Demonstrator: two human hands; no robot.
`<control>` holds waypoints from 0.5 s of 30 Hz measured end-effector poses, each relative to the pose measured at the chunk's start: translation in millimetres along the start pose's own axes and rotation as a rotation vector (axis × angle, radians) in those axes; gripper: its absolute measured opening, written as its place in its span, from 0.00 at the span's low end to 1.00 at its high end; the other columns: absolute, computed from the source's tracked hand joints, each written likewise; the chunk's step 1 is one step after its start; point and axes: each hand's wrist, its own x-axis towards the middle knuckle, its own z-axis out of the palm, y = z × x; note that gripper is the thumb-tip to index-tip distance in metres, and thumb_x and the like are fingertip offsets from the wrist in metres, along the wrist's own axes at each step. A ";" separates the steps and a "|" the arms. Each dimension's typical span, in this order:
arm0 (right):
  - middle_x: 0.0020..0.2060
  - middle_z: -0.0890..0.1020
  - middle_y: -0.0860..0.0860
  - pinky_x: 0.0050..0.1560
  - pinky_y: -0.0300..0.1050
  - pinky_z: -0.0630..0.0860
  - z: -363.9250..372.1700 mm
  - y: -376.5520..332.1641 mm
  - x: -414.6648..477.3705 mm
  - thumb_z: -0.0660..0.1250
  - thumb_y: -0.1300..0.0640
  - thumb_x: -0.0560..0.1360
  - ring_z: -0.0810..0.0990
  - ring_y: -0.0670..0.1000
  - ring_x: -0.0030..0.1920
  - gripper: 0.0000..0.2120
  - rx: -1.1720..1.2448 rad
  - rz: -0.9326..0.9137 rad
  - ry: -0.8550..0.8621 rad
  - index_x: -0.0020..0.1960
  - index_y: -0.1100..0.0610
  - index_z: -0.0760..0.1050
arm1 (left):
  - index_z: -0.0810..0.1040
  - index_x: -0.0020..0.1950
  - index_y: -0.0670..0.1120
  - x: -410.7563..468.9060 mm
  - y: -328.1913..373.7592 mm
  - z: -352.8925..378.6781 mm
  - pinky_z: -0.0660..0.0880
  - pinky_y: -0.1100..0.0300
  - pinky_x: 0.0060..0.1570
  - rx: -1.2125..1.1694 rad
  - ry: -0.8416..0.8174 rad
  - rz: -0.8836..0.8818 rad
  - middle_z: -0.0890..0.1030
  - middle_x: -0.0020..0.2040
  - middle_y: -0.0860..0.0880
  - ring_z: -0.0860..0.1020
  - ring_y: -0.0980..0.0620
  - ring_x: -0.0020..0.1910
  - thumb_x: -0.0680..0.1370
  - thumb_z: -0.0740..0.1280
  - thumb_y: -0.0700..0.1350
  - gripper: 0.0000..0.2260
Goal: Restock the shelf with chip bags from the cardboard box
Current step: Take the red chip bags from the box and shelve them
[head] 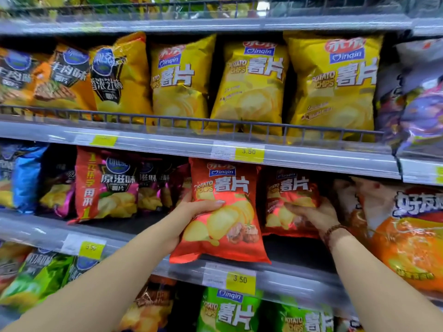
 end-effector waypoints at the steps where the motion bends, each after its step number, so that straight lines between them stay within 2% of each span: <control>1: 0.60 0.79 0.56 0.61 0.48 0.75 3.9 3.0 8.1 0.84 0.54 0.54 0.80 0.55 0.58 0.46 -0.042 0.006 0.012 0.68 0.58 0.69 | 0.75 0.60 0.46 0.5 1.2 -2.8 0.79 0.60 0.28 0.013 0.030 0.006 0.87 0.37 0.47 0.85 0.50 0.34 0.42 0.85 0.46 0.47; 2: 0.63 0.78 0.57 0.62 0.47 0.73 7.9 5.8 14.3 0.84 0.55 0.54 0.78 0.56 0.61 0.47 -0.095 0.000 0.013 0.69 0.59 0.67 | 0.75 0.61 0.45 2.4 0.5 -8.3 0.78 0.62 0.28 0.025 0.049 0.010 0.86 0.36 0.48 0.85 0.50 0.33 0.37 0.84 0.48 0.52; 3: 0.65 0.76 0.58 0.64 0.47 0.71 11.5 8.5 19.0 0.83 0.56 0.56 0.76 0.57 0.63 0.49 -0.157 -0.008 0.018 0.72 0.60 0.64 | 0.74 0.63 0.44 1.8 0.6 -13.1 0.79 0.62 0.29 0.043 0.050 0.006 0.87 0.37 0.48 0.85 0.50 0.34 0.38 0.84 0.47 0.52; 6: 0.71 0.67 0.63 0.67 0.50 0.66 20.9 15.1 24.4 0.79 0.55 0.64 0.70 0.62 0.69 0.54 -0.355 -0.041 0.017 0.78 0.53 0.46 | 0.72 0.66 0.48 -7.3 -0.1 -22.2 0.81 0.55 0.38 0.039 0.029 -0.024 0.86 0.48 0.44 0.86 0.45 0.43 0.55 0.80 0.44 0.40; 8: 0.75 0.53 0.66 0.69 0.55 0.64 27.8 10.0 15.7 0.75 0.52 0.69 0.62 0.68 0.72 0.52 -0.583 -0.121 0.039 0.78 0.46 0.40 | 0.73 0.63 0.51 -11.4 -0.4 -25.1 0.82 0.50 0.44 0.035 0.031 -0.044 0.86 0.50 0.43 0.85 0.42 0.46 0.61 0.77 0.43 0.32; 9: 0.75 0.47 0.66 0.69 0.59 0.63 33.0 7.3 11.2 0.73 0.53 0.71 0.57 0.70 0.73 0.49 -0.721 -0.217 0.057 0.77 0.43 0.41 | 0.73 0.62 0.52 -12.4 0.4 -25.3 0.82 0.48 0.46 0.034 0.031 -0.049 0.86 0.51 0.43 0.85 0.42 0.47 0.62 0.76 0.44 0.30; 11: 0.77 0.42 0.60 0.68 0.71 0.60 43.6 -1.6 -2.7 0.69 0.54 0.73 0.46 0.68 0.75 0.43 -0.976 -0.479 0.068 0.76 0.37 0.44 | 0.73 0.63 0.52 -13.3 1.4 -22.8 0.81 0.46 0.49 0.030 0.034 -0.047 0.86 0.51 0.43 0.84 0.41 0.48 0.63 0.76 0.44 0.29; 13: 0.77 0.38 0.52 0.64 0.78 0.55 52.7 -4.5 -10.2 0.67 0.47 0.73 0.36 0.62 0.76 0.37 -1.158 -0.641 -0.003 0.74 0.33 0.50 | 0.73 0.63 0.52 -11.6 -0.5 -21.1 0.81 0.45 0.50 0.031 0.040 -0.042 0.86 0.51 0.43 0.84 0.41 0.49 0.63 0.76 0.43 0.29; 15: 0.76 0.34 0.48 0.61 0.82 0.50 56.7 -1.5 -10.0 0.67 0.36 0.69 0.30 0.59 0.75 0.37 -1.318 -0.636 -0.088 0.72 0.31 0.53 | 0.73 0.64 0.52 -7.4 -3.7 -18.9 0.81 0.46 0.48 0.024 0.038 -0.030 0.86 0.50 0.43 0.85 0.41 0.48 0.62 0.77 0.43 0.31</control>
